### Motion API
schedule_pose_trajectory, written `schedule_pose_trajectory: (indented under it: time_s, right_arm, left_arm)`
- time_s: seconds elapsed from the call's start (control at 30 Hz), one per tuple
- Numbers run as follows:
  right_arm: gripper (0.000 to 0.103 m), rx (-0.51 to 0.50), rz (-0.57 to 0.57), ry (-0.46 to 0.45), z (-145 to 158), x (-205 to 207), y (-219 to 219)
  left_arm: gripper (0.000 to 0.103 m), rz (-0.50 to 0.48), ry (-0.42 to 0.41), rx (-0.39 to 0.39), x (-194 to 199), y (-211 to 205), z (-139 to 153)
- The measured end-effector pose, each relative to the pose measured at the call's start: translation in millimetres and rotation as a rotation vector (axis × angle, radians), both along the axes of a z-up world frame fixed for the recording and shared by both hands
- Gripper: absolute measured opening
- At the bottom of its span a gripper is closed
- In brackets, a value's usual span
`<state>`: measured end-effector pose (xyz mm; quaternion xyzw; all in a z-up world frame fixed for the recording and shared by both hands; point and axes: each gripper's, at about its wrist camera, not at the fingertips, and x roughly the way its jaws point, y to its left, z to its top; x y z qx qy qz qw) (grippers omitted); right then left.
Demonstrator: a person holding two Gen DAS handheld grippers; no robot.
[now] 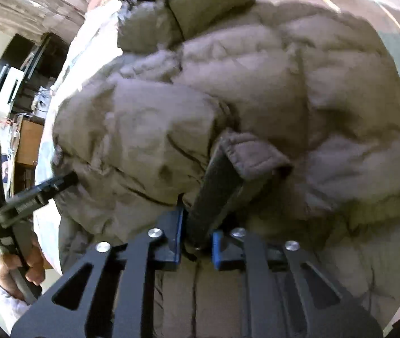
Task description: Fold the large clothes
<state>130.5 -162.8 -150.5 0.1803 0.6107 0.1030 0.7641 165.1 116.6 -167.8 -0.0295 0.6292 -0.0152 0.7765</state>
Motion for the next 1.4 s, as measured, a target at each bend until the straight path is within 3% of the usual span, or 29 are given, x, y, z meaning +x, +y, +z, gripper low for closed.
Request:
schedule_pose_trajectory:
  time_s: [0.1,0.23,0.33,0.37,0.43,0.5,0.57,0.67,0.77,0.9,1.07,1.2,1.4]
  right_arm:
    - [0.011,-0.097,0.023,-0.163,28,5,5]
    - [0.011,-0.108,0.055,-0.383,63,2,6]
    - [0.011,-0.150,0.056,-0.477,72,4,7]
    - [0.012,-0.180,0.049,-0.462,67,9,7]
    - [0.024,-0.213,0.032,-0.386,49,16,0]
    - [0.063,-0.222,-0.001,-0.293,30,24,-12]
    - [0.080,-0.212,-0.049,-0.240,21,28,-24]
    - [0.081,-0.232,-0.145,-0.235,27,27,-39]
    - [0.081,-0.214,-0.236,-0.304,45,14,-53]
    - [0.065,-0.064,-0.129,-0.357,61,6,-36]
    - [0.058,-0.074,0.008,-0.235,30,17,-2]
    - [0.058,-0.088,-0.018,-0.178,5,36,-2]
    - [0.059,-0.084,-0.060,-0.181,-12,63,2]
  left_arm:
    - [0.098,-0.002,-0.010,0.021,-2,-1,4]
    - [0.098,-0.010,-0.021,0.035,-2,-3,6]
    - [0.098,0.002,-0.050,0.043,-4,-3,13]
    - [0.098,0.003,-0.061,0.049,-5,-4,16]
    - [0.098,-0.002,-0.087,0.062,-8,-7,23]
    - [0.098,-0.017,-0.124,0.075,-10,-11,31]
    - [0.098,-0.042,-0.171,0.094,-14,-16,41]
    - [0.098,-0.094,-0.239,0.141,-20,-28,54]
    - [0.098,-0.151,-0.278,0.184,-26,-44,61]
    - [0.098,-0.222,-0.289,0.216,-31,-63,59]
    - [0.098,-0.283,-0.272,0.264,-33,-81,51]
    - [0.098,-0.291,-0.246,0.264,-30,-90,46]
    - [0.100,-0.325,-0.237,0.283,-28,-94,36]
